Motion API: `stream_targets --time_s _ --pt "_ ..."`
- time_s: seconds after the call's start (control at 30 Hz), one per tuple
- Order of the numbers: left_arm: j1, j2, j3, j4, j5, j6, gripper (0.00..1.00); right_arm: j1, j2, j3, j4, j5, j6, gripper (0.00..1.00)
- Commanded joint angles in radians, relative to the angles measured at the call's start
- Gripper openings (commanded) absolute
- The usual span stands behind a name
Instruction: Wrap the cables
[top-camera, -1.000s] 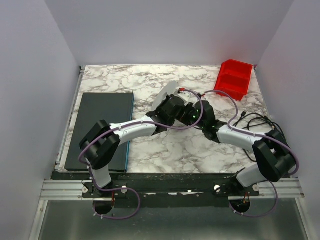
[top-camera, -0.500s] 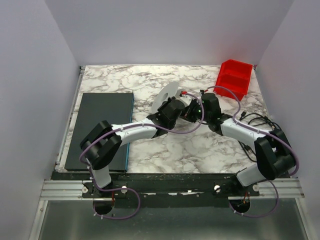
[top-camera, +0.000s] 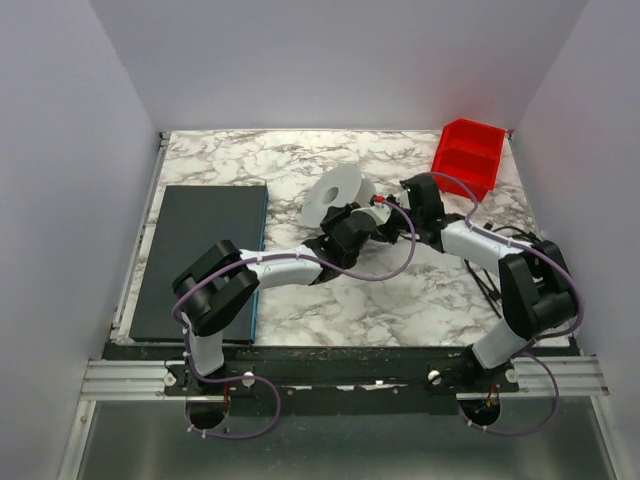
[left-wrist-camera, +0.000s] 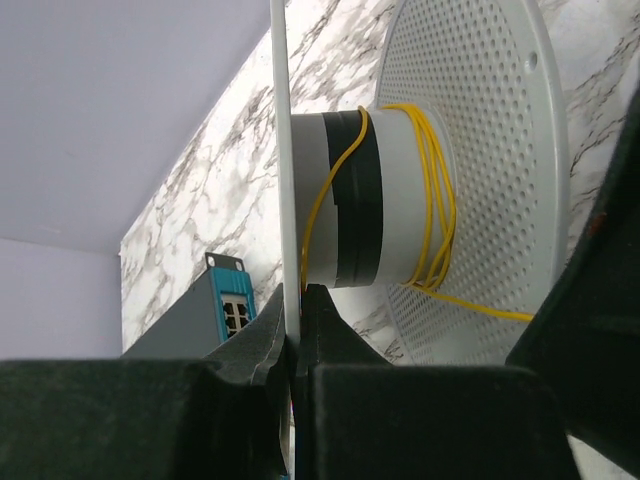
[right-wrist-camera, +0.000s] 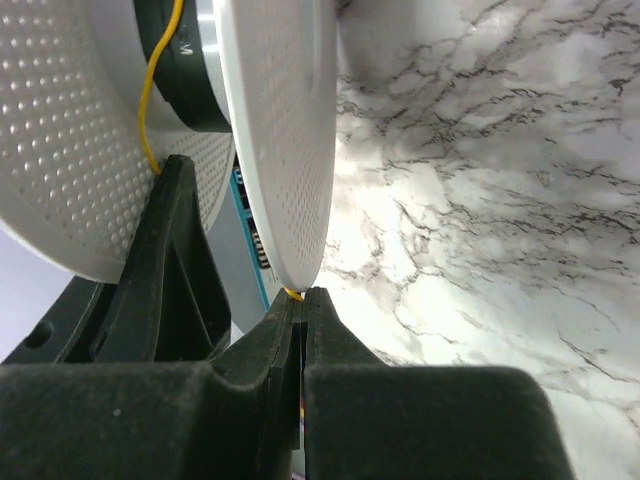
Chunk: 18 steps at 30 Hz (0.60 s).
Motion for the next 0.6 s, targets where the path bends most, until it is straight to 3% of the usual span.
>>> stream_targets --time_s 0.0,0.3,0.57 --pt "-0.056 0.052 -0.054 -0.08 -0.002 0.053 0.0 -0.065 0.054 0.083 0.004 0.046 -0.02 0.01" --pt "-0.126 0.122 -0.023 -0.12 -0.02 0.087 0.0 -0.117 0.179 0.078 0.003 -0.007 -0.043 0.01" --pt "-0.151 0.18 0.036 -0.272 0.01 -0.005 0.0 -0.126 0.261 0.032 0.081 -0.023 -0.039 0.01"
